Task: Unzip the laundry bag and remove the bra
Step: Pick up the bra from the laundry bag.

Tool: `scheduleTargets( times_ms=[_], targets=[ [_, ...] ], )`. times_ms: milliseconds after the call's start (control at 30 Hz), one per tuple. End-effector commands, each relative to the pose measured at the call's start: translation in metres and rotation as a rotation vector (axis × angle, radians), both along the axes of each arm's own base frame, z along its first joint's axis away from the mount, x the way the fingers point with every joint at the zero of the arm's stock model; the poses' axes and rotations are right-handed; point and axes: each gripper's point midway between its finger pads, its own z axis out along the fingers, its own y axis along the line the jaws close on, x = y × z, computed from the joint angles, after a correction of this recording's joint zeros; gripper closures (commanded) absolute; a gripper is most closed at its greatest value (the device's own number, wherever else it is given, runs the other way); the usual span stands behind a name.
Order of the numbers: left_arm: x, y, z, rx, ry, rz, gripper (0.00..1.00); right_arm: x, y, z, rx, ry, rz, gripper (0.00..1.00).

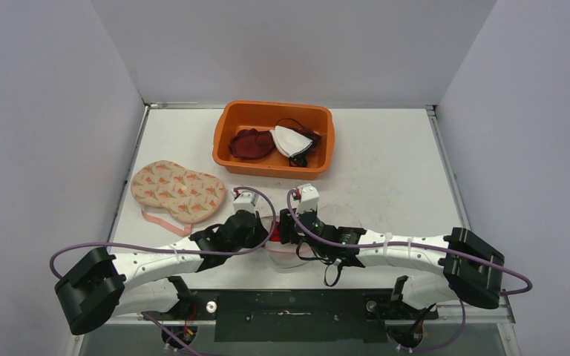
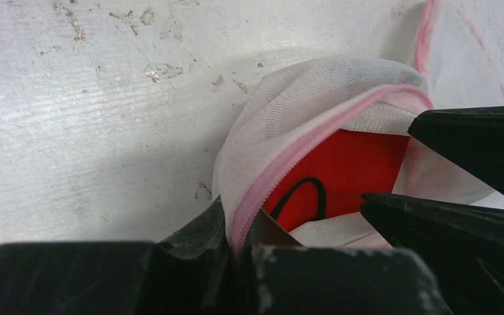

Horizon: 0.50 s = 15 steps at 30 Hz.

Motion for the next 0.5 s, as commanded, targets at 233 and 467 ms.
scheduleTargets(
  times_ms=[233, 467],
  targets=[
    [0.015, -0.001, 0.022, -0.035, -0.079, 0.044, 1.00, 0.004, 0.034, -0.003, 0.045, 0.026, 0.053, 0.42],
    [0.012, 0.005, -0.002, -0.011, -0.046, 0.067, 1.00, 0.008, 0.032, -0.025, 0.015, 0.059, 0.009, 0.29]
  ],
)
